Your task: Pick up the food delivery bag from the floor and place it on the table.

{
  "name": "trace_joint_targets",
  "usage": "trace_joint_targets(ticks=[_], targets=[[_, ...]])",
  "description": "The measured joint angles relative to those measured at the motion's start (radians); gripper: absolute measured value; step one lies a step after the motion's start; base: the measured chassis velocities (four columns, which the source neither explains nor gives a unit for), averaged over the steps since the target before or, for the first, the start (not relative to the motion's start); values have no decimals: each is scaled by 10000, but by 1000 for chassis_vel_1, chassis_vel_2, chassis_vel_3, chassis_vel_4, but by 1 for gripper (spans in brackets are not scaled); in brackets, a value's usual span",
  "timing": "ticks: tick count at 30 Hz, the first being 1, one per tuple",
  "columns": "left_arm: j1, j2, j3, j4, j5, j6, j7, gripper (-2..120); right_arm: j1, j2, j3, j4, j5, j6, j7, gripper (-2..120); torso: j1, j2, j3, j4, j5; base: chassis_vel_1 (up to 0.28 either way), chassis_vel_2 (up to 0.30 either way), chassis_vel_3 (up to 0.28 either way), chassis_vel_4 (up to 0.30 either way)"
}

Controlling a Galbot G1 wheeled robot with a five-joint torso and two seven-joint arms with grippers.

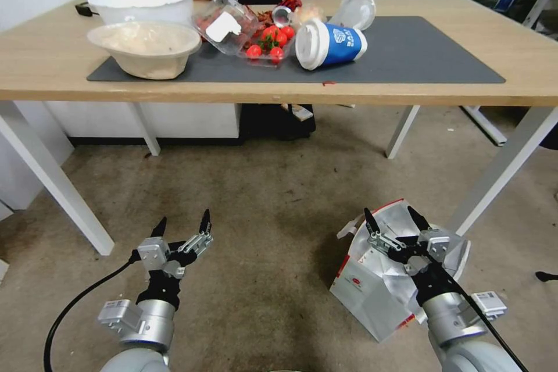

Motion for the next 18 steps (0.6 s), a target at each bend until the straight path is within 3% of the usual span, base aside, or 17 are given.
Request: trace_joint_targets(ticks=[18], targets=[[28, -19, -10, -2, 5, 3, 27, 100, -2, 12, 1, -7, -3, -5, -66, 100, -78, -736, -659, 0, 0, 0, 0, 0, 0]])
